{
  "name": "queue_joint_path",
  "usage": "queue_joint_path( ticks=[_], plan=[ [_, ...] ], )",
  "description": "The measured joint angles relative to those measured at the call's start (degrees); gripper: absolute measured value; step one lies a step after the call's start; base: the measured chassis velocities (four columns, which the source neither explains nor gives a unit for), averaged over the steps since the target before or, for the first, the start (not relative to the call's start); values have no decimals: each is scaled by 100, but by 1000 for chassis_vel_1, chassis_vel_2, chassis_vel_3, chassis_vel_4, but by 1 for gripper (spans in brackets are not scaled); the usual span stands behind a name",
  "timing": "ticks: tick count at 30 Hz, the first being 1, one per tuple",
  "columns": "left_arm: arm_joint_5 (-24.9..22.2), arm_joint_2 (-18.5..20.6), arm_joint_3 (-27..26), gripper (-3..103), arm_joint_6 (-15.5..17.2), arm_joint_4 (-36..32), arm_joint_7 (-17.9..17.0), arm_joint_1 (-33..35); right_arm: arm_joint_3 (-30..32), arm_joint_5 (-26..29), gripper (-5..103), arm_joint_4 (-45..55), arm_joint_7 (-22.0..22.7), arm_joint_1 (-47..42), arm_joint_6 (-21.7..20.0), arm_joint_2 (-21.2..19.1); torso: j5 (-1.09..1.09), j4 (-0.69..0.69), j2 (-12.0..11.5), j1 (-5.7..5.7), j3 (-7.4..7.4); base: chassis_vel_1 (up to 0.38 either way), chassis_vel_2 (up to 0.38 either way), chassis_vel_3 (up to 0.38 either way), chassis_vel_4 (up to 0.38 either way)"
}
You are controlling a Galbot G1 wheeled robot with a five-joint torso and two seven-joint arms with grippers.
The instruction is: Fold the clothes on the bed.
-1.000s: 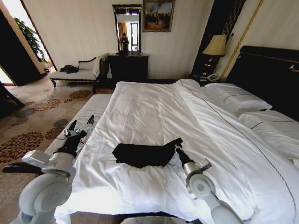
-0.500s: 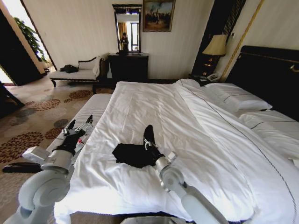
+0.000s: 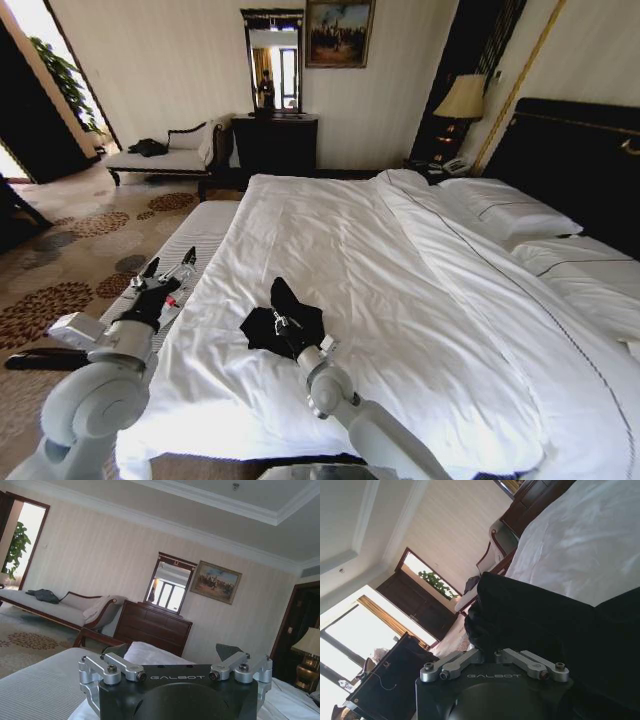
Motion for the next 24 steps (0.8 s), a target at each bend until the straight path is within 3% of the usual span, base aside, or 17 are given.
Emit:
queue_joint_path(
  ticks=[5,7,8,12,15,18,19,21,23,24],
  plan=[
    [15,-30,74,100,-2,41,0,-28,-90,-7,-1,-112,97,-100,19,127,0,0,0,0,0,0,0,0,0],
    [21,-37,87,100,-3,55,0,-39,-101,-18,10,-180,67,-129,86,202,0,0,0,0,0,0,0,0,0],
    [21,-37,87,100,-3,55,0,-39,-101,-18,10,-180,67,-129,86,202,0,0,0,0,0,0,0,0,0],
    [23,-45,91,100,-5,57,0,-42,-168,-40,26,-104,-292,-164,376,277,1,0,0,0,0,0,0,0,0],
    [25,-47,91,100,-5,57,0,-42,-184,16,31,-4,-378,-176,465,285,0,1,0,0,0,0,0,0,0],
    [33,-48,87,100,-10,80,0,-41,-150,186,47,273,-606,-242,663,270,1,1,0,0,0,0,0,0,0],
    [33,-48,87,100,-10,80,0,-41,-150,186,47,273,-606,-242,663,270,1,1,0,0,0,0,0,0,0],
    [37,-51,85,100,-18,138,0,-38,76,230,59,483,-679,-318,752,202,2,1,0,0,0,0,0,0,0],
    [44,-52,92,100,-21,159,0,-35,168,170,59,516,-652,-335,755,172,2,1,0,0,0,0,0,0,0],
    [63,-54,118,100,-23,212,1,-26,409,-98,65,545,-459,-374,765,74,2,1,0,-1,0,0,0,0,0]
  ],
)
